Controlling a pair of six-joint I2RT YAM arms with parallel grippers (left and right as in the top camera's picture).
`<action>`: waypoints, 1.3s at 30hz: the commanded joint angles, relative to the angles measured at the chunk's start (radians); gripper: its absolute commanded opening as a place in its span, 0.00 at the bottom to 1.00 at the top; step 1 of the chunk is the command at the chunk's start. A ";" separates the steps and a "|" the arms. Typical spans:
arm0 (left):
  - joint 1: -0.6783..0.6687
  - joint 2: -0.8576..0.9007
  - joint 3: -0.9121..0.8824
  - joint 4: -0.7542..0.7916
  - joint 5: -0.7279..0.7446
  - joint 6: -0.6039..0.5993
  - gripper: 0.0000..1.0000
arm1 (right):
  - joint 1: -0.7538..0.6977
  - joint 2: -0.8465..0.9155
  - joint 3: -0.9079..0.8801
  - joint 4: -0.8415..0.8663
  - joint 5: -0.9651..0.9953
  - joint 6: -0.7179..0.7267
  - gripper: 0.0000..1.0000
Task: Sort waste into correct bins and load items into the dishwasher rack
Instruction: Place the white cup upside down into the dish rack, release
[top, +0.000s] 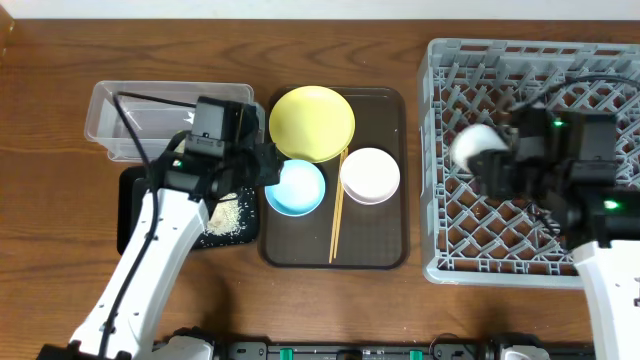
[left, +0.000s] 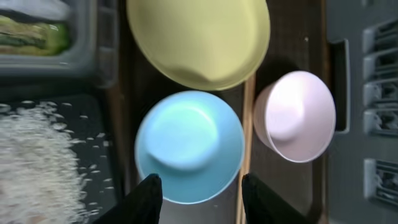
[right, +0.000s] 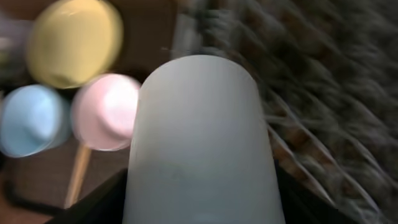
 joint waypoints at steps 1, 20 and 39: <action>0.005 -0.021 0.007 -0.003 -0.058 0.017 0.45 | -0.064 0.006 0.052 -0.051 0.128 0.054 0.01; 0.005 -0.019 0.007 -0.004 -0.058 0.017 0.45 | -0.154 0.332 0.079 -0.146 0.284 0.081 0.01; 0.005 -0.018 0.007 -0.005 -0.058 0.017 0.49 | -0.153 0.455 0.078 -0.084 0.216 0.080 0.98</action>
